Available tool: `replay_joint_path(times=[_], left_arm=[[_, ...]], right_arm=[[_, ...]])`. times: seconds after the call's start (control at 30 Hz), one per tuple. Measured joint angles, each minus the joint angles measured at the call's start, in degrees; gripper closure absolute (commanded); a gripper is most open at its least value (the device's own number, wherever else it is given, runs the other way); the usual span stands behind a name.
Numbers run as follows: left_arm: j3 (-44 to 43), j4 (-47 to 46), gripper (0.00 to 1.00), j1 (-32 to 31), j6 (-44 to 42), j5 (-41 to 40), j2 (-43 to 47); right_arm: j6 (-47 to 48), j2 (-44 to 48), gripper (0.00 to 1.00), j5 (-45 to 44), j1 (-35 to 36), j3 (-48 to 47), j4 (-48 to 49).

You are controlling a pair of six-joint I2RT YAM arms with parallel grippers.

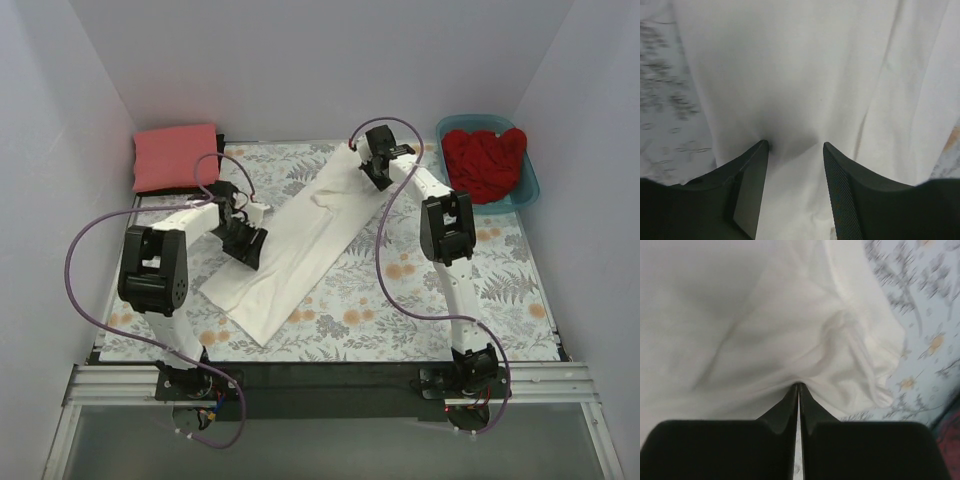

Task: Fold and stack the t-shirts
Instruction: Fold the tshirt

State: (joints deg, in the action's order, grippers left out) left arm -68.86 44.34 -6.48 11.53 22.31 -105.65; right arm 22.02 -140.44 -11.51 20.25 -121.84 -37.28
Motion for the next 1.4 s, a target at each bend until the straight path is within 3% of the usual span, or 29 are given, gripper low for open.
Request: replay_joint_path(times=[0.1,0.2,0.37,0.47,0.63,0.83,0.9,1.1,1.4], left_arm=[[3.3,1.6,0.54,-5.6,2.5,1.2,2.6],[3.7,3.5,0.54,-10.1,5.6,4.3,2.8],[2.5,6.3,0.53,-11.1,9.5,7.2,2.8],[-0.8,7.2,0.52,-10.9,10.4,7.4,3.0],[-5.1,6.0,0.52,-10.8,9.5,7.6,5.9],[-7.9,4.2,0.61,-10.9,5.9,6.8,5.6],[-9.2,3.5,0.66,-11.1,4.5,6.3,3.7],[-9.4,0.3,0.68,-13.2,1.4,2.2,-1.8],[-2.8,-2.8,0.69,-16.3,-0.6,-1.1,-2.6]], right_arm=[[1.5,-5.3,0.90,-1.4,-0.3,-7.1,5.3],[3.5,-6.0,0.87,-2.2,-0.3,-5.9,11.5],[5.9,-5.6,0.86,-3.1,0.0,-4.3,17.8],[6.9,-1.5,0.85,-3.1,0.1,0.7,19.4],[6.2,12.9,0.82,2.5,0.5,11.9,17.9],[2.0,23.3,0.86,9.9,2.4,12.9,13.2],[0.2,23.3,0.88,12.1,3.5,13.2,11.7],[-4.1,17.8,0.90,15.7,5.5,16.5,6.5],[-5.4,8.7,0.92,12.7,4.9,13.1,4.3]])
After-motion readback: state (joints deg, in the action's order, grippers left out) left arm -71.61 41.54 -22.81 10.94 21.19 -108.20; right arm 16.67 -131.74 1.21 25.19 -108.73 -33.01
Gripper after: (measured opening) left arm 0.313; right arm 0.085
